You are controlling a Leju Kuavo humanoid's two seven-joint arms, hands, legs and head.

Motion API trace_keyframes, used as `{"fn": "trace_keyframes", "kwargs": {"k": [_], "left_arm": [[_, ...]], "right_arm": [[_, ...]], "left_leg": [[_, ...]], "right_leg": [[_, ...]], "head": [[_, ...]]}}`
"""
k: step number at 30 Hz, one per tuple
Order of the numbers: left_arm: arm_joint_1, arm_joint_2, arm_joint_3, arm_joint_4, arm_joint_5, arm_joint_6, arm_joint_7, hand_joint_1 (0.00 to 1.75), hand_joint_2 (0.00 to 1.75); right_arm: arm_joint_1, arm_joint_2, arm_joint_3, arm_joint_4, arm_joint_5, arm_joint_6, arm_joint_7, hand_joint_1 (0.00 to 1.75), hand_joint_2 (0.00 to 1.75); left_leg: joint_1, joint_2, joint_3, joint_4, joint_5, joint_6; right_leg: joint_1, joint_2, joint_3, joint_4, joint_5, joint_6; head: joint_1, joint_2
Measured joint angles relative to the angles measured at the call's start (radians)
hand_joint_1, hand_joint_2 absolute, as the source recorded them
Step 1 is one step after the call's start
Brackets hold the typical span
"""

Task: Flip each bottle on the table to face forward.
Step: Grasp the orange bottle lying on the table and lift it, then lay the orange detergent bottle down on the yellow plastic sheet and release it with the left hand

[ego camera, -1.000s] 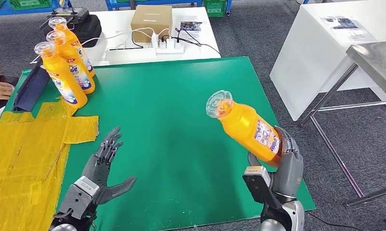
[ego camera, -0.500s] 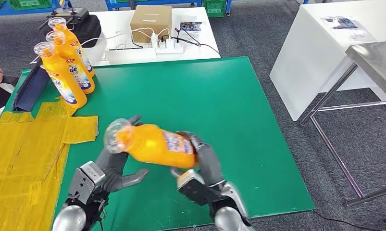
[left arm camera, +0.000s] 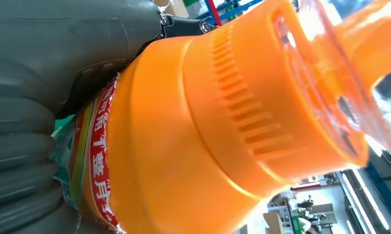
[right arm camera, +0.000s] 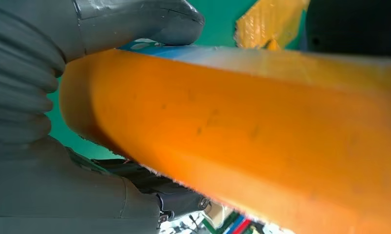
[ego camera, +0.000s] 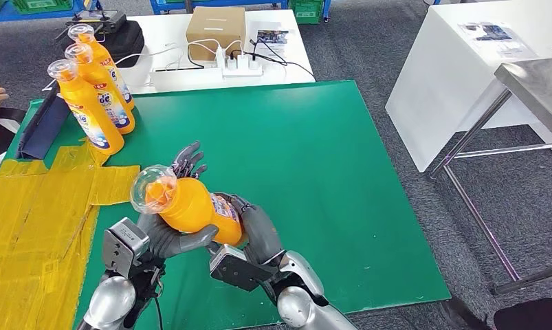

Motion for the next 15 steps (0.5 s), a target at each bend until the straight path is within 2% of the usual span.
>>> {"fn": "trace_keyframes", "kwargs": {"k": [1, 2, 15], "left_arm": [[0.0, -0.001, 0.0, 0.006, 0.0, 0.004, -0.002, 1.71, 1.75], [0.0, -0.003, 0.0, 0.011, 0.001, 0.007, -0.005, 1.75, 1.75], [0.013, -0.013, -0.008, 0.04, -0.012, 0.036, -0.03, 1.75, 1.75]], "right_arm": [[-0.002, 0.0, 0.003, 0.006, 0.0, 0.0, 0.003, 1.75, 1.75], [-0.004, 0.0, 0.006, 0.013, -0.001, 0.0, 0.004, 1.75, 1.75], [-0.02, -0.011, 0.014, 0.047, -0.01, -0.002, 0.002, 1.75, 1.75]], "left_leg": [[0.0, 0.0, 0.0, 0.0, 0.0, 0.0], [0.0, 0.0, 0.0, 0.0, 0.0, 0.0], [0.0, 0.0, -0.002, 0.0, 0.0, 0.0]], "right_leg": [[0.0, 0.0, 0.0, 0.0, 0.0, 0.0], [0.0, 0.0, 0.0, 0.0, 0.0, 0.0], [0.0, 0.0, -0.001, 0.0, 0.0, 0.0]], "head": [[0.0, 0.0], [0.0, 0.0], [0.0, 0.0]]}}
